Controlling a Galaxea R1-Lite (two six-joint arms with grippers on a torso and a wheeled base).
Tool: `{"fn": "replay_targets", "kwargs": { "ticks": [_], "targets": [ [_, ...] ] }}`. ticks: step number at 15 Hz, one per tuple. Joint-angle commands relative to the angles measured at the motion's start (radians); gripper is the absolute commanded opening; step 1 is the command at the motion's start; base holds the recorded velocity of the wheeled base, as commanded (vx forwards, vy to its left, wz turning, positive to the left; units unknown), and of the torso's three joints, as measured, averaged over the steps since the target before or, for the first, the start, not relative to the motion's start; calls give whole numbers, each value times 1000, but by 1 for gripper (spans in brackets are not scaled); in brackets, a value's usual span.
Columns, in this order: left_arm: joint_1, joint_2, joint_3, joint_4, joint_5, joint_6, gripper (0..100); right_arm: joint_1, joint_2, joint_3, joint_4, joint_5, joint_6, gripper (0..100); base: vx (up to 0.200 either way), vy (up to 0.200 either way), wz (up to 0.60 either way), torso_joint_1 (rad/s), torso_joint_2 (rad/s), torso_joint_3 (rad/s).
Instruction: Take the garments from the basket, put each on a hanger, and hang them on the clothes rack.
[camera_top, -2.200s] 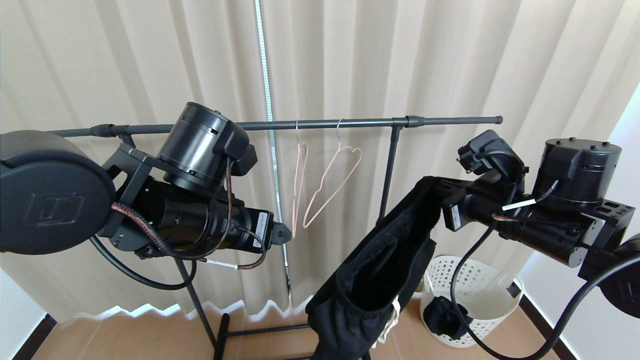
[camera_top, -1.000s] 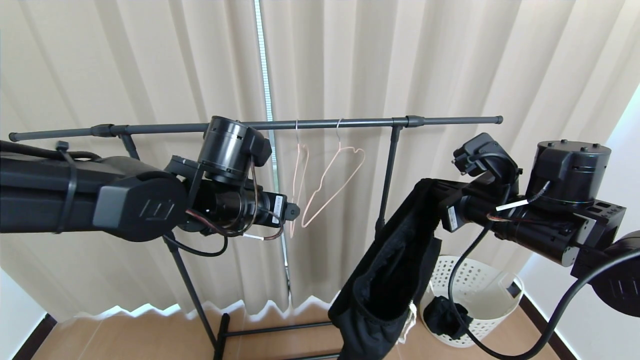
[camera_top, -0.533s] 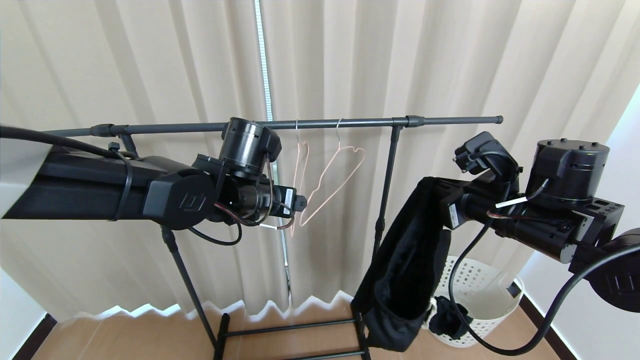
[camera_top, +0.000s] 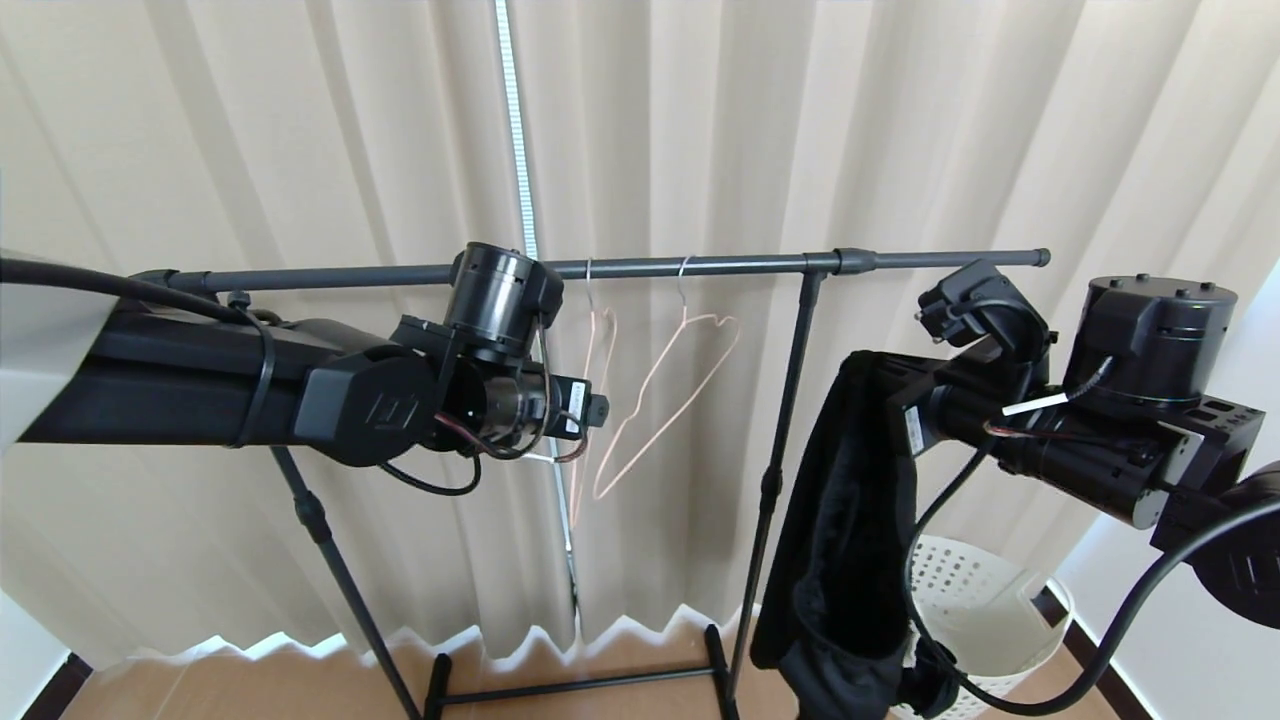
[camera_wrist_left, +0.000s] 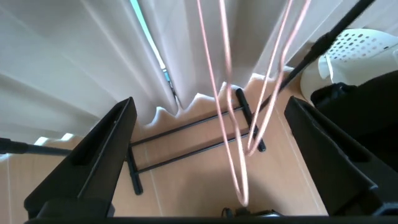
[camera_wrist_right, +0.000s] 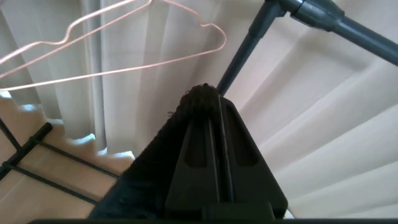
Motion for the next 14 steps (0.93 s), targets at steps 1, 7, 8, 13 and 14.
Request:
{"fn": "replay_targets", "kwargs": {
  "ticks": [1, 7, 8, 13, 14],
  "targets": [
    [0, 4, -9, 1, 1, 1, 100, 0, -3, -1, 0, 0, 0, 0, 0, 0, 0, 0, 0, 0],
    [-6, 99, -27, -53, 51, -10, 100, 0, 5, -2, 0, 0, 0, 0, 0, 0, 0, 0, 0, 0],
    [-4, 125, -42, -70, 77, -10, 100, 0, 5, -2, 2, 0, 0, 0, 0, 0, 0, 0, 0, 0],
    [-6, 184, -78, -70, 87, -13, 100, -7, 10, -7, 2, 0, -2, 0, 0, 0, 0, 0, 0, 0],
    [-6, 187, -78, -70, 87, -13, 100, -7, 10, -7, 0, 0, -2, 0, 0, 0, 0, 0, 0, 0]
  ]
}}
